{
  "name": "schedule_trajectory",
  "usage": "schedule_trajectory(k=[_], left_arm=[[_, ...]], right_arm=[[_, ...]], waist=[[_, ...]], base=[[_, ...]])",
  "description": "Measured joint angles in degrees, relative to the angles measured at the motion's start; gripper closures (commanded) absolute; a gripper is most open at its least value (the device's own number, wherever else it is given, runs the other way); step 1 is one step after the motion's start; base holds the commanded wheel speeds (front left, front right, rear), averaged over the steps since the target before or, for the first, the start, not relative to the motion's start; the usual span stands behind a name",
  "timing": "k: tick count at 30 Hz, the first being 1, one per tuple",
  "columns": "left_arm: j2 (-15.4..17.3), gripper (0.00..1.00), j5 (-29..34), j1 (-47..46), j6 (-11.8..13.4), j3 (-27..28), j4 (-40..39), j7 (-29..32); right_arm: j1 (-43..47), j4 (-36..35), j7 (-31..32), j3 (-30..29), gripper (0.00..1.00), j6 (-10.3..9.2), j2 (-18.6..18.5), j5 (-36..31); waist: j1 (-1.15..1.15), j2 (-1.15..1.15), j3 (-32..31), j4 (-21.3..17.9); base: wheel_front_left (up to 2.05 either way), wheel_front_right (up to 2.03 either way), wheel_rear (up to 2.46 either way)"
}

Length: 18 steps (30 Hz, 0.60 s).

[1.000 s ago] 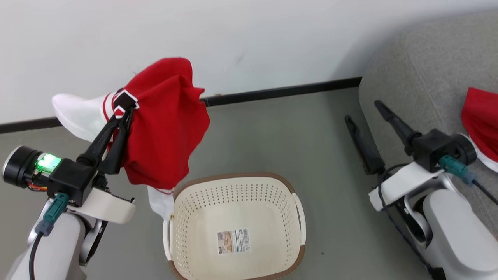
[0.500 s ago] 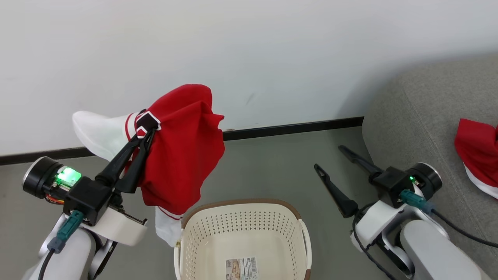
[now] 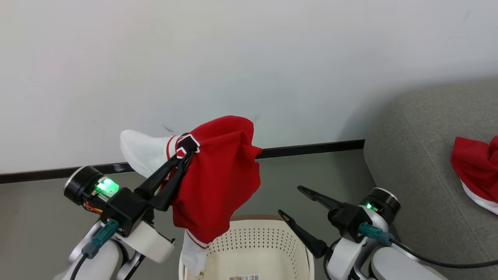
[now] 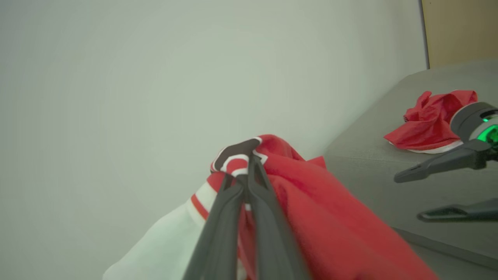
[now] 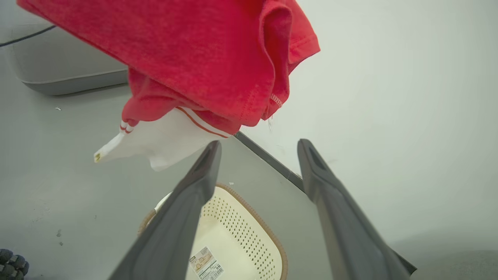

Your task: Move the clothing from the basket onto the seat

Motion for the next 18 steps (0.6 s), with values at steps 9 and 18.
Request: schedule_trajectory(k=[9, 18], left_arm=[[-1.36, 1.0, -0.94, -0.6, -0.42, -3.16, -1.21, 1.97], [-2.65, 1.0, -1.99, -2.93, -0.91, -5.91, -2.52, 3.81]], right_arm=[[-0.55, 0.02, 0.0, 2.63, 0.0, 0.0, 0.21, -0.26], [-4.17, 0.45, 0.0, 7.12, 0.0, 0.01, 1.49, -4.04]], waist=[[-0.01, 0.0, -1.13, -0.18], [0.0, 0.0, -0.95, -0.01]], base=[[0.0, 0.0, 0.0], [0.0, 0.0, 0.0]])
